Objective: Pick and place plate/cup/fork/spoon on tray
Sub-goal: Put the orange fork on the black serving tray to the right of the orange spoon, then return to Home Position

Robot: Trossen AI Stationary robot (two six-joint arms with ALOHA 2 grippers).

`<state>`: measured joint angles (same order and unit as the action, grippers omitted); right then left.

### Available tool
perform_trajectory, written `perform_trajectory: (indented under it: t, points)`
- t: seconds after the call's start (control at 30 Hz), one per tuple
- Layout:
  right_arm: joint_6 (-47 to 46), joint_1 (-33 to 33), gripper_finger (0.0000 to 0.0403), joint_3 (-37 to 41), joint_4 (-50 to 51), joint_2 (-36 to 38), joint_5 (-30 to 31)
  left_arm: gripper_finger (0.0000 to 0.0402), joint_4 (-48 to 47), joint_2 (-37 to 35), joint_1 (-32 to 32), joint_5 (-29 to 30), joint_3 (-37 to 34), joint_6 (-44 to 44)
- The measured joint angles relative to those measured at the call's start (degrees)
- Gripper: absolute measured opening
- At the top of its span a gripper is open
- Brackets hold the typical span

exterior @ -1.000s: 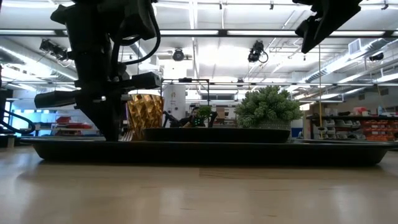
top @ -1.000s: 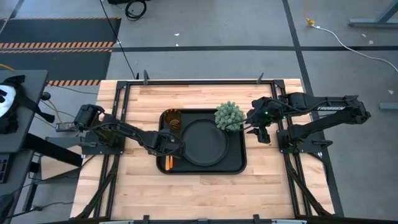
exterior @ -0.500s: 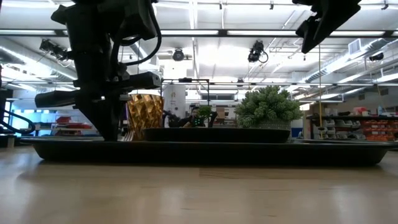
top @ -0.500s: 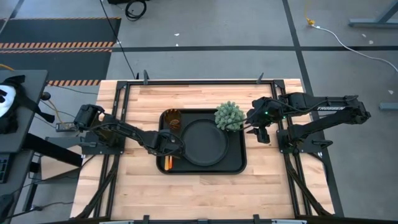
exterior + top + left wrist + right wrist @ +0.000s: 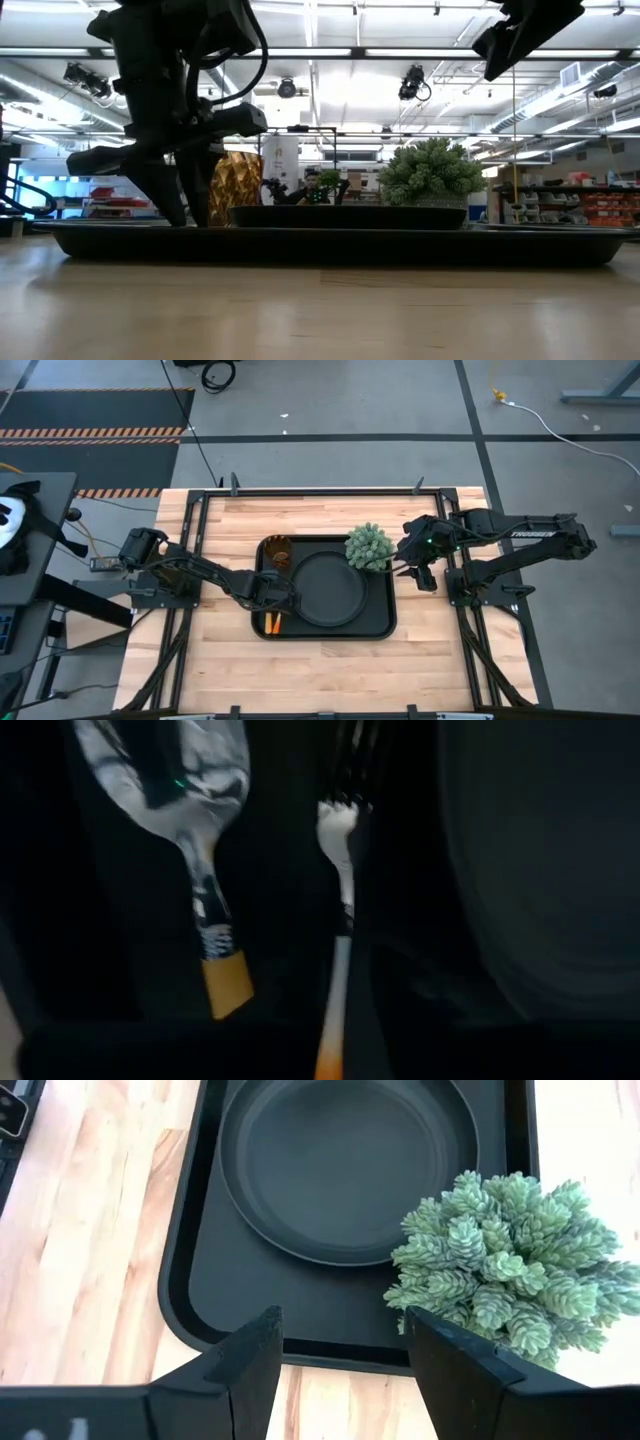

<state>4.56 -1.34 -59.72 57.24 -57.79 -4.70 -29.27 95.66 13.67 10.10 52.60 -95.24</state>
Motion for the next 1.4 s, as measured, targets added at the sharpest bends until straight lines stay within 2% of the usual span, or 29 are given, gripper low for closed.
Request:
perform_trajectory:
  t: [0.17,0.23,0.43,0.6,0.77,0.9,1.0,1.03,1.13,1.27,1.33,1.4]
  points:
    - [2.2,0.1,0.0216,-1.3,0.9,1.9,-1.2,0.0143,3.4,-0.5,0.0,-2.4,0.0,-0.4]
    - [2.6,0.5,0.0216,-3.0,1.1,3.2,-2.2,0.0154,4.9,-1.2,0.0,-3.3,0.0,-3.6]
    - [2.7,0.9,0.0216,-6.6,-0.8,6.9,-3.1,0.0147,7.1,-2.7,0.1,-0.2,0.0,-6.9]
    - [3.5,0.3,0.0205,-6.7,-0.2,9.1,-7.3,0.0131,9.9,-2.7,-0.5,0.6,0.0,-7.1]
    - [3.0,-0.8,0.0151,-6.7,1.0,10.4,-8.7,0.0118,13.4,-2.7,-0.8,3.5,0.0,-2.8]
    - [4.0,-1.4,0.0081,-6.7,0.4,10.5,-9.0,0.0115,15.4,-2.7,-0.7,4.6,0.0,-1.6]
    - [5.6,-2.1,0.002,-6.7,-1.0,9.9,-10.6,0.0117,18.2,-2.7,-0.7,3.2,0.0,-0.8]
    - [5.9,-2.5,0.0011,-6.7,-1.6,9.4,-11.7,0.012,19.3,-2.7,-0.7,2.5,0.0,0.0]
    - [5.4,-3.6,0.0012,-6.6,-1.8,7.6,-14.3,0.0139,21.8,-2.7,-0.6,2.0,0.0,3.2]
    - [4.1,-4.5,0.0005,-6.6,-2.1,6.5,-14.4,0.0192,23.3,-2.7,-0.6,-0.7,0.0,4.6]
    - [3.3,-4.7,0.0006,-6.6,-2.2,6.5,-12.8,0.0225,22.9,-2.7,-0.7,-2.7,0.0,6.8]
    - [2.2,-4.7,0.0011,-6.6,-1.7,6.6,-8.4,0.0256,23.2,-2.7,-0.6,-3.6,0.0,10.5]
